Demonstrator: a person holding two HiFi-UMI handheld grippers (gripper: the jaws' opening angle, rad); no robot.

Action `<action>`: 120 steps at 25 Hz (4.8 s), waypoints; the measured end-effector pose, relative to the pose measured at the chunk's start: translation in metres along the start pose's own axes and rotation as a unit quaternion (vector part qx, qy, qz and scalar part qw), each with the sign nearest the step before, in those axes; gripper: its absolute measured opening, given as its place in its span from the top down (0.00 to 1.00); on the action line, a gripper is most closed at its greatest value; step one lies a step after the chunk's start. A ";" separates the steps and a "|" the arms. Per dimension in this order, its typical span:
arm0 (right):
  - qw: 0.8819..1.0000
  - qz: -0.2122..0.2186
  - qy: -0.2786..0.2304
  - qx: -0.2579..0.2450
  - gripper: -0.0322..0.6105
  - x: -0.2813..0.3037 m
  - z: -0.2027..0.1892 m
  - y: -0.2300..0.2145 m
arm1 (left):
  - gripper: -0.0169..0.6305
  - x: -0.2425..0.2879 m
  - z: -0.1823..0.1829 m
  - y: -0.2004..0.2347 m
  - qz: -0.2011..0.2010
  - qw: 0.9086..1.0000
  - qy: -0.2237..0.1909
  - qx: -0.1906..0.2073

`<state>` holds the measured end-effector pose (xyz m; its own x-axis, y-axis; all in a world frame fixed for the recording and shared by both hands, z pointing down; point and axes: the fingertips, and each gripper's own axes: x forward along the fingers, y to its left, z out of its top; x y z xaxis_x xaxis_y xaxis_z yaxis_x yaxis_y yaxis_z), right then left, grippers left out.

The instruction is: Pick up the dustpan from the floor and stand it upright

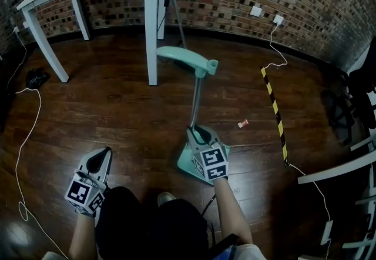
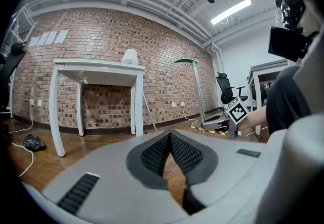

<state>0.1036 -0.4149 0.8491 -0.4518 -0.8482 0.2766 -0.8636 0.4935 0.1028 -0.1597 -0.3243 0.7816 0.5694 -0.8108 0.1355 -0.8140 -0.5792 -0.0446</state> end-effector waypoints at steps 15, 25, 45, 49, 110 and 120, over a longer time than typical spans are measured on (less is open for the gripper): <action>0.999 -0.041 -0.004 -0.007 0.80 -0.024 -0.011 -0.020 | 0.96 0.021 0.007 -0.020 -0.030 0.999 -0.014 0.003; 1.000 0.005 -0.012 -0.019 0.80 -0.043 -0.007 -0.006 | 0.96 0.030 0.017 -0.023 -0.029 0.999 -0.023 -0.004; 0.997 -0.048 -0.056 0.030 0.77 -0.133 0.130 -0.074 | 0.96 0.037 0.132 -0.028 -0.024 0.999 0.008 -0.028; 0.991 -0.098 -0.082 0.031 0.91 -0.166 0.232 -0.098 | 0.96 0.031 0.222 -0.020 -0.033 0.999 0.011 -0.017; 0.973 -0.161 -0.091 0.134 0.98 -0.555 0.598 0.072 | 0.96 -0.255 0.606 -0.130 -0.064 0.997 -0.034 -0.017; 0.976 -0.167 -0.110 0.083 0.98 -0.684 0.587 0.101 | 0.96 -0.338 0.583 -0.228 -0.059 0.998 -0.032 -0.012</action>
<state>0.1944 0.1025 0.1094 -0.1607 -0.9862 0.0405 -0.9870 0.1604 -0.0101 -0.0993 0.0325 0.1691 0.6665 -0.7418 0.0743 -0.7434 -0.6688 -0.0090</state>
